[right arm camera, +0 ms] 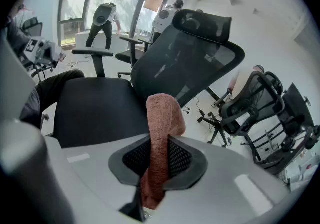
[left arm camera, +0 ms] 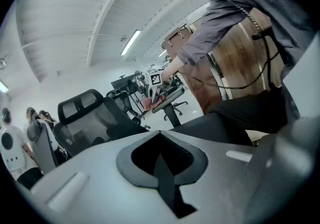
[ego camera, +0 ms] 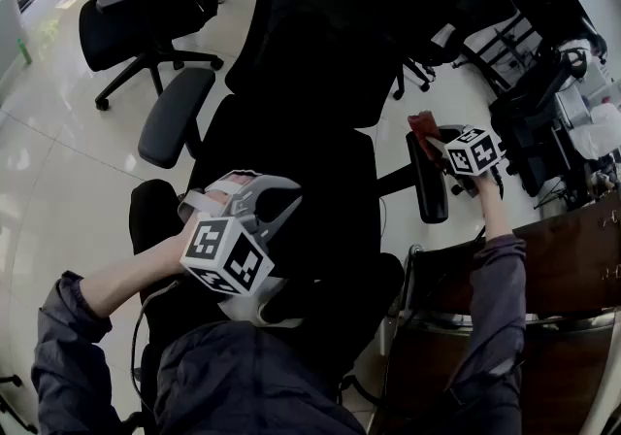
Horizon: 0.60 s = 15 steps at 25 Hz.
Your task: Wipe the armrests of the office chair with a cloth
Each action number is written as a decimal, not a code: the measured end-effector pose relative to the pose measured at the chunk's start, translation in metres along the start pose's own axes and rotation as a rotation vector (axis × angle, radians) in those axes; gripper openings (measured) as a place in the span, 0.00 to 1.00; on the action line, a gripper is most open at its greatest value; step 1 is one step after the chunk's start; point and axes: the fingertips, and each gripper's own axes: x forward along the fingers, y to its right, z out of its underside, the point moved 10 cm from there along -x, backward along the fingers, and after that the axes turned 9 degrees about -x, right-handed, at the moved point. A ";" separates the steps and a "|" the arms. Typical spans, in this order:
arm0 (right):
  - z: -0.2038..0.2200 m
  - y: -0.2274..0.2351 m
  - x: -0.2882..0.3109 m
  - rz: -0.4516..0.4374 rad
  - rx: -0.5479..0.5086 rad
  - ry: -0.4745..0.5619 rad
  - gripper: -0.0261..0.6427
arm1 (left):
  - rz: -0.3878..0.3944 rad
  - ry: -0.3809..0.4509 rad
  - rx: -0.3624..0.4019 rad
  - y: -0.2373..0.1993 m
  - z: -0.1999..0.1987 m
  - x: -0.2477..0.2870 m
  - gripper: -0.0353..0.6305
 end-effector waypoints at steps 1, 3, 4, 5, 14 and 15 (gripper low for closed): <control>0.000 -0.001 0.002 -0.010 -0.007 -0.005 0.12 | -0.001 0.000 -0.003 -0.010 -0.010 0.019 0.08; 0.000 -0.003 0.004 -0.032 -0.019 -0.014 0.12 | 0.003 -0.006 -0.003 -0.029 -0.028 0.057 0.08; 0.000 -0.004 0.005 -0.042 -0.024 -0.018 0.12 | 0.010 -0.014 0.001 -0.037 -0.036 0.075 0.08; 0.001 -0.005 0.006 -0.052 -0.028 -0.022 0.12 | 0.018 -0.023 0.005 -0.044 -0.042 0.091 0.08; -0.011 -0.048 -0.012 -0.124 -0.125 0.005 0.12 | 0.088 -0.049 -0.055 -0.044 -0.028 0.158 0.08; -0.016 -0.053 -0.013 -0.136 -0.147 0.012 0.12 | 0.088 -0.050 -0.065 -0.042 -0.024 0.157 0.08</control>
